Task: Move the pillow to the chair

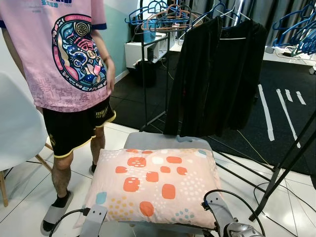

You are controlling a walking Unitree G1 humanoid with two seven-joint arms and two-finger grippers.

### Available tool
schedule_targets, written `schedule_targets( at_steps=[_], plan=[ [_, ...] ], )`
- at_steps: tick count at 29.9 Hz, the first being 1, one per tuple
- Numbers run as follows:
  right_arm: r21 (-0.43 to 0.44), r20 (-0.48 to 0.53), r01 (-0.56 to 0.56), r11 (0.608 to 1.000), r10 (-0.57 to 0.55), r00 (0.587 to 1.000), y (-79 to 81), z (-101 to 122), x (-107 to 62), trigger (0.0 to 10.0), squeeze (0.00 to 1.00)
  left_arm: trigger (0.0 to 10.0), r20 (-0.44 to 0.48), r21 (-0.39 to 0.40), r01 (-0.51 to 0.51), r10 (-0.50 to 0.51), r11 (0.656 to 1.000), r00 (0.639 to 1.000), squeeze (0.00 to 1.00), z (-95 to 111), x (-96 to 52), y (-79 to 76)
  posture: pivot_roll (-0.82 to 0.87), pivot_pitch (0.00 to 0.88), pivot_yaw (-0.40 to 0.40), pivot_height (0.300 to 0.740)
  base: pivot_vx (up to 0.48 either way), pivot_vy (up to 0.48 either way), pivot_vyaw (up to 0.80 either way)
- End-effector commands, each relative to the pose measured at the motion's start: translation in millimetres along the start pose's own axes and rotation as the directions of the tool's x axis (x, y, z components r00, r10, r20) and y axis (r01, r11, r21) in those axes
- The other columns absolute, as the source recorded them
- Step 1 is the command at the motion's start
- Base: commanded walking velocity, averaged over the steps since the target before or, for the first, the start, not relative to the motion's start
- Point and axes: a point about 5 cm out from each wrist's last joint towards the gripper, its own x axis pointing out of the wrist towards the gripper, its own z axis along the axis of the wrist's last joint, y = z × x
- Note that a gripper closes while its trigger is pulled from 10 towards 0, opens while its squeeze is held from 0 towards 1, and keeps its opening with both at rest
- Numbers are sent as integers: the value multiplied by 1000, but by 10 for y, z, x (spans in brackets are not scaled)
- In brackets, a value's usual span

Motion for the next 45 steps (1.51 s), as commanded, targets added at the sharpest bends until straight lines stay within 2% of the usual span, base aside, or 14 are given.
schedule_targets(
  at_steps=[1, 4, 6, 8, 9, 14, 25, 32, 36, 41, 45],
  plan=[
    [11, 7, 1, 1000, -1, 1000, 19, 30, 6, 10000, 0, 10000, 4, -9, -5, 5, 1000, 1000, 0, 22, 6, -17, -156, 0, -8, 740, 0, 0, 0],
    [18, 12, 7, 1000, -8, 1000, 23, 44, 8, 10000, 0, 10000, 19, -21, -21, 22, 1000, 1000, 0, 69, 11, -10, -152, 0, -13, 740, 0, 0, 0],
    [32, 35, 28, 999, -29, 999, 20, 99, 10, 10000, 0, 10000, 78, -65, -65, 70, 996, 994, 0, 219, 13, 67, -147, 0, -28, 740, 0, 0, 0],
    [38, 46, 36, 999, -38, 998, 16, 128, 9, 10000, 0, 10000, 105, -86, -83, 92, 993, 990, 0, 283, 9, 109, -148, 0, -30, 740, 0, 0, 0],
    [41, 59, 45, 998, -47, 997, 10, 159, 8, 10000, 0, 10000, 123, -107, -100, 113, 989, 986, 0, 302, -2, 174, -150, 0, -32, 740, 0, 0, 0],
    [66, 88, 67, 996, -72, 993, -6, 228, 3, 10000, 0, 10000, 152, -140, -126, 147, 982, 977, 0, 333, -23, 283, -162, 0, -26, 740, 0, 0, 0],
    [96, 118, 105, 990, -116, 986, -38, 311, -7, 10000, 0, 10000, 180, -185, -140, 174, 973, 968, 0, 436, -29, 331, -188, 0, -15, 740, 0, 0, 0],
    [93, 118, 105, 990, -115, 986, -36, 290, -5, 10000, 0, 10000, 181, -204, -152, 190, 967, 965, 0, 391, -43, 379, -164, 0, -26, 740, 0, 0, 0],
    [102, 117, 98, 990, -110, 987, -26, 250, -1, 10000, 0, 10000, 169, -222, -160, 199, 962, 965, 0, 260, -68, 445, -181, 0, -8, 740, 0, 0, 0],
    [147, 139, 61, 987, -81, 987, 12, 191, 7, 10000, 0, 10000, 171, -231, -159, 200, 960, 965, 0, 201, -76, 440, -186, 0, 16, 740, 0, 0, 0],
    [141, 120, 53, 989, -70, 990, 13, 95, 8, 10000, 0, 10000, 156, -239, -161, 201, 958, 967, 0, 105, -83, 423, -169, 0, 2, 740, 0, 0, 0]
  ],
)
